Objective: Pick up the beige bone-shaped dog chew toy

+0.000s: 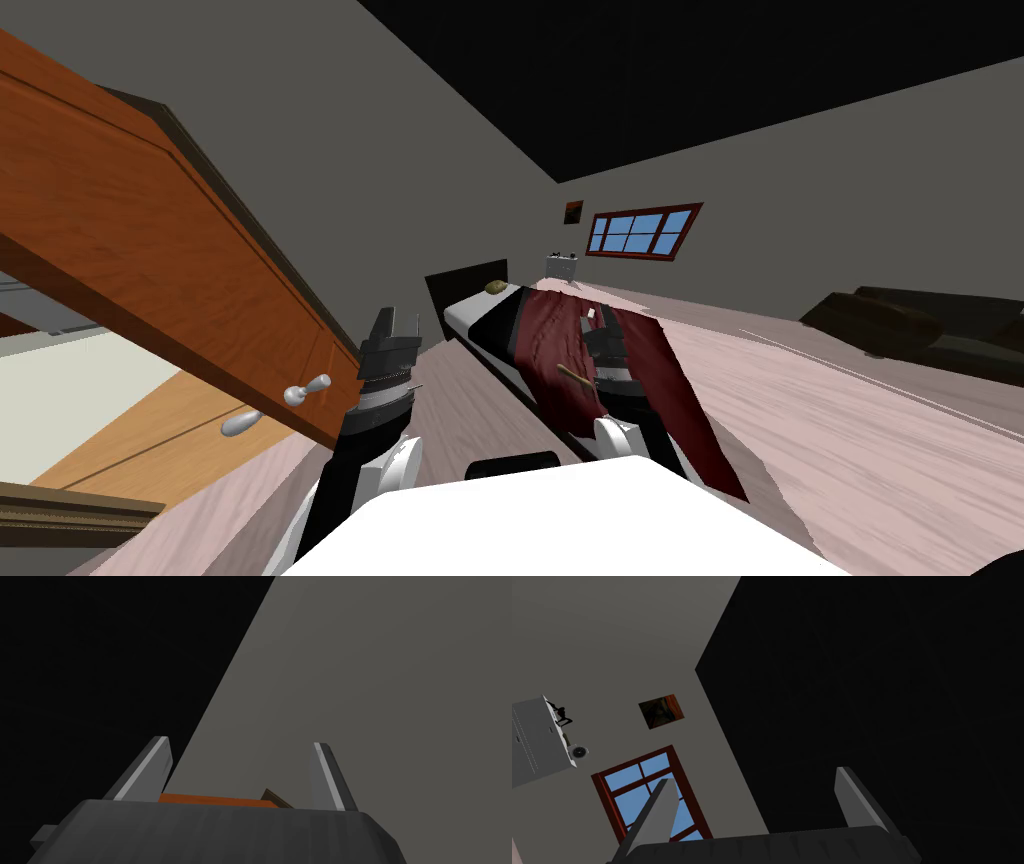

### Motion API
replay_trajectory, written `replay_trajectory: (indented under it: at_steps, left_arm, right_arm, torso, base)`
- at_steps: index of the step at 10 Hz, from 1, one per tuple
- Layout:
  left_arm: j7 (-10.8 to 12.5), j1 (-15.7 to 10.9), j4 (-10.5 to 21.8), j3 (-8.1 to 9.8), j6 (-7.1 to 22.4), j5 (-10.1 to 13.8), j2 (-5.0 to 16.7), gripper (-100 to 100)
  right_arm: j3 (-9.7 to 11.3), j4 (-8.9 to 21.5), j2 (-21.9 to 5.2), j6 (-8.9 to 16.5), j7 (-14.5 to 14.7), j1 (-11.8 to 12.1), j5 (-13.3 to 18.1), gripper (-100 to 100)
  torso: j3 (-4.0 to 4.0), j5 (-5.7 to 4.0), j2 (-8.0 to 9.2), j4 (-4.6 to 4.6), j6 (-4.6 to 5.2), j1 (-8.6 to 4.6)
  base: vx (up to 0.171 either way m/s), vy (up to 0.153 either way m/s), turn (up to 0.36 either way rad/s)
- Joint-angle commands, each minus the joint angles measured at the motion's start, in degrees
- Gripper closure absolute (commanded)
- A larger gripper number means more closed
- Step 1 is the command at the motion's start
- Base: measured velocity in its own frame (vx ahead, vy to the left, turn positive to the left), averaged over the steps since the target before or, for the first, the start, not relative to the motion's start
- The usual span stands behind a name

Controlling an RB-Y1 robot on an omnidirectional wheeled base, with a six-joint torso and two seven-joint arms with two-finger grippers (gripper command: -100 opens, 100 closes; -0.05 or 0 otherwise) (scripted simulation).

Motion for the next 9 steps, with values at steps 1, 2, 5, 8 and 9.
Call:
replay_trajectory:
  at_steps: [1, 2, 5, 8, 9]
  left_arm:
    - [0.00, 0.00, 0.00, 0.00, 0.00, 0.00, 0.00, 0]
    - [0.00, 0.00, 0.00, 0.00, 0.00, 0.00, 0.00, 0]
    - [0.00, 0.01, 0.00, 0.00, 0.00, 0.00, 0.01, 0]
    - [0.00, 0.01, 0.00, 0.01, 0.00, 0.00, 0.01, 0]
    - [0.00, 0.01, 0.00, 0.01, 0.00, 0.00, 0.01, 0]
  right_arm:
    - [0.10, 0.17, -1.88, 0.07, 0.14, 0.04, 0.28, -100]
    - [0.20, 0.38, -3.20, 0.14, 0.28, 0.08, 0.56, -100]
    - [0.77, 1.65, -6.94, 0.49, 1.04, 0.24, 1.98, -100]
    - [1.71, 4.11, -10.07, 1.03, 2.31, 0.41, 4.19, -100]
    - [2.11, 5.24, -11.04, 1.25, 2.84, 0.47, 5.09, -100]
  torso:
    - [0.00, 0.00, 0.00, 0.00, 0.00, 0.00]
    - [-0.03, -0.01, -0.05, -0.01, -0.01, -0.05]
    - [-0.15, -0.04, -0.27, -0.06, -0.01, -0.18]
    - [-0.23, -0.08, -0.39, -0.09, 0.00, -0.33]
    - [-0.27, -0.07, -0.46, -0.10, -0.01, -0.31]
  base:
    - [0.018, -0.011, 0.038]
    - [0.036, -0.030, 0.049]
    - [0.069, -0.051, 0.076]
    - [0.103, -0.083, 0.105]
    - [0.148, -0.065, 0.130]
